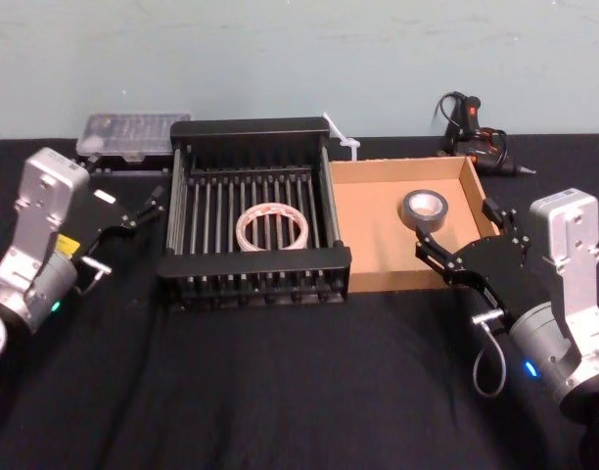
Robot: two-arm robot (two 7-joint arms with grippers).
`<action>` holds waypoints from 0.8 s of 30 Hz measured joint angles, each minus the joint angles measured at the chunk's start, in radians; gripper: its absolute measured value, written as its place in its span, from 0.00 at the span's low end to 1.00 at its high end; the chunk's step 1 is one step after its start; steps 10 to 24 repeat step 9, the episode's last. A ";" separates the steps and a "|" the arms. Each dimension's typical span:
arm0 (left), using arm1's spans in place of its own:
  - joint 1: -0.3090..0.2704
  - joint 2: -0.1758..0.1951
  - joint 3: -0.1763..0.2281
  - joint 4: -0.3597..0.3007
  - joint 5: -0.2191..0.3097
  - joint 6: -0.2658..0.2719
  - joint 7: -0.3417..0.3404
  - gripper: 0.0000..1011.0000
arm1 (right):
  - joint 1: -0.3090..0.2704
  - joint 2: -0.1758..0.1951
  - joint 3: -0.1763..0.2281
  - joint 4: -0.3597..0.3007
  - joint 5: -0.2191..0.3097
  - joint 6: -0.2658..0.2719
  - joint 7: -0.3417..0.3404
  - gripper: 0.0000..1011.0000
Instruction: Pick up the white tape and place it into the black box , Pick up the silver tape and place it into the brown box.
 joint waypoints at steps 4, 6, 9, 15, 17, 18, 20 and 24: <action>0.000 0.000 0.000 0.000 0.000 0.000 0.000 0.99 | 0.000 0.000 0.000 0.000 0.000 0.000 0.000 0.99; 0.000 0.000 0.000 0.000 0.000 0.000 0.000 0.99 | 0.001 0.001 -0.001 0.000 0.001 0.001 0.000 0.99; 0.000 0.000 0.000 0.000 0.000 0.000 0.000 0.99 | 0.001 0.001 -0.001 0.000 0.001 0.001 0.000 0.99; 0.000 0.000 0.000 0.000 0.000 0.000 0.000 0.99 | 0.001 0.001 -0.001 0.000 0.001 0.001 0.000 0.99; 0.000 0.000 0.000 0.000 0.000 0.000 0.000 0.99 | 0.001 0.001 -0.001 0.000 0.001 0.001 0.000 0.99; 0.000 0.000 0.000 0.000 0.000 0.000 0.000 0.99 | 0.001 0.001 -0.001 0.000 0.001 0.001 0.000 0.99; 0.000 0.000 0.000 0.000 0.000 0.000 0.000 0.99 | 0.001 0.001 -0.001 0.000 0.001 0.001 0.000 0.99; 0.000 0.000 0.000 0.000 0.000 0.000 0.000 0.99 | 0.001 0.001 -0.001 0.000 0.001 0.001 0.000 0.99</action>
